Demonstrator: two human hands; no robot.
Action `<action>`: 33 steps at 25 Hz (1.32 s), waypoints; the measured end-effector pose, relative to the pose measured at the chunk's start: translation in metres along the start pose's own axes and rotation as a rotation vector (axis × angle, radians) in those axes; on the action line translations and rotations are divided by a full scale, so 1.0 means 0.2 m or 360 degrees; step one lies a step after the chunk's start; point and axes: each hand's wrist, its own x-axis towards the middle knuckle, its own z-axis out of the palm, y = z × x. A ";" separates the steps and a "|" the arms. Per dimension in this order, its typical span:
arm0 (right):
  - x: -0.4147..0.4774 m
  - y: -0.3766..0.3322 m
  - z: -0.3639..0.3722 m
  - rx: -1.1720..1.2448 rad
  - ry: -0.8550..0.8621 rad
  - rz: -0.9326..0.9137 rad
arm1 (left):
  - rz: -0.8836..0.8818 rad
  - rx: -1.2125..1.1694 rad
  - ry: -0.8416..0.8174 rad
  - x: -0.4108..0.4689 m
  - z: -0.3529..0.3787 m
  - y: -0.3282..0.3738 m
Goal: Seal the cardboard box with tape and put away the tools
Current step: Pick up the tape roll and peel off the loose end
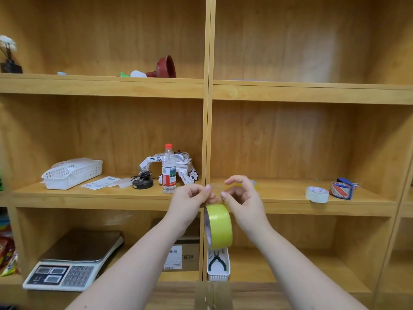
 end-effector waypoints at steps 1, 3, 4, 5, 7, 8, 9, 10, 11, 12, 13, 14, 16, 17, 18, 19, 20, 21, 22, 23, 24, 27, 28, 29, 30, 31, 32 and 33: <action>0.00 0.01 0.00 -0.0023 -0.0024 -0.0017 | -0.0025 -0.0017 -0.0002 0.00 0.01 0.00; 0.01 0.02 0.00 -0.0032 -0.0079 0.0000 | -0.0061 -0.0035 -0.0016 0.00 0.02 -0.01; 0.01 0.02 -0.01 -0.0026 -0.0097 0.0027 | -0.0072 -0.0035 -0.0022 0.00 0.03 -0.01; 0.01 0.03 -0.02 -0.0019 -0.0103 0.0053 | -0.0086 -0.0033 -0.0020 0.00 0.03 -0.01; 0.00 0.04 -0.03 -0.0024 -0.0082 0.0098 | -0.0112 -0.0021 -0.0010 -0.01 0.03 -0.02; 0.00 0.05 -0.04 -0.0044 -0.0061 0.0120 | -0.0120 -0.0006 -0.0016 -0.01 0.03 -0.03; -0.01 0.05 -0.04 -0.0071 -0.0046 0.0138 | -0.0120 0.0011 -0.0033 -0.01 0.03 -0.04; -0.01 0.05 -0.05 -0.0096 -0.0032 0.0153 | -0.0117 0.0031 -0.0053 -0.01 0.04 -0.04; -0.02 0.06 -0.05 -0.0119 -0.0020 0.0167 | -0.0114 0.0065 -0.0068 -0.01 0.05 -0.05; -0.02 0.06 -0.06 -0.0136 -0.0013 0.0176 | -0.0111 0.0118 -0.0070 -0.01 0.06 -0.06; -0.03 0.07 -0.06 -0.0151 -0.0004 0.0189 | -0.0109 0.0194 -0.0060 -0.01 0.07 -0.06; -0.04 0.07 -0.06 -0.0168 0.0010 0.0207 | -0.0112 0.0289 -0.0043 0.00 0.08 -0.07; -0.06 0.08 -0.06 -0.0253 0.0053 0.0237 | -0.0125 0.0494 -0.0008 0.00 0.09 -0.08; -0.07 0.09 -0.06 -0.0321 0.0080 0.0240 | -0.0123 0.0571 0.0003 0.00 0.10 -0.08; -0.08 0.10 -0.05 -0.0390 0.0103 0.0232 | -0.0119 0.0624 0.0015 -0.01 0.11 -0.08; -0.08 0.10 -0.05 -0.0455 0.0124 0.0215 | -0.0118 0.0665 0.0027 -0.01 0.12 -0.08; -0.09 0.10 -0.04 -0.0515 0.0142 0.0194 | -0.0120 0.0709 0.0035 -0.01 0.13 -0.08; -0.09 0.10 -0.04 -0.0573 0.0157 0.0175 | -0.0117 0.0759 0.0041 -0.01 0.13 -0.09; -0.09 0.10 -0.04 -0.0630 0.0169 0.0163 | -0.0111 0.0814 0.0045 -0.01 0.14 -0.09; -0.10 0.10 -0.04 -0.0686 0.0177 0.0160 | -0.0105 0.0864 0.0049 0.00 0.14 -0.10; -0.10 0.09 -0.04 -0.0736 0.0177 0.0163 | -0.0101 0.0900 0.0050 0.00 0.15 -0.11; -0.11 0.10 -0.04 -0.0838 0.0170 0.0161 | -0.0105 0.0887 0.0045 0.00 0.16 -0.13; -0.12 0.10 -0.04 -0.0855 0.0169 0.0161 | -0.0099 0.0880 0.0047 0.00 0.16 -0.14; -0.12 0.11 -0.05 -0.0865 0.0165 0.0159 | -0.0090 0.0879 0.0053 -0.01 0.16 -0.15; -0.12 0.11 -0.05 -0.0871 0.0155 0.0154 | -0.0083 0.0872 0.0063 -0.01 0.17 -0.16; -0.12 0.12 -0.05 -0.0878 0.0135 0.0143 | -0.0082 0.0857 0.0078 -0.01 0.16 -0.16; -0.11 0.12 -0.05 -0.0886 0.0111 0.0133 | -0.0086 0.0835 0.0087 -0.01 0.16 -0.16; -0.10 0.12 -0.04 -0.0895 0.0087 0.0128 | -0.0083 0.0821 0.0094 -0.01 0.15 -0.16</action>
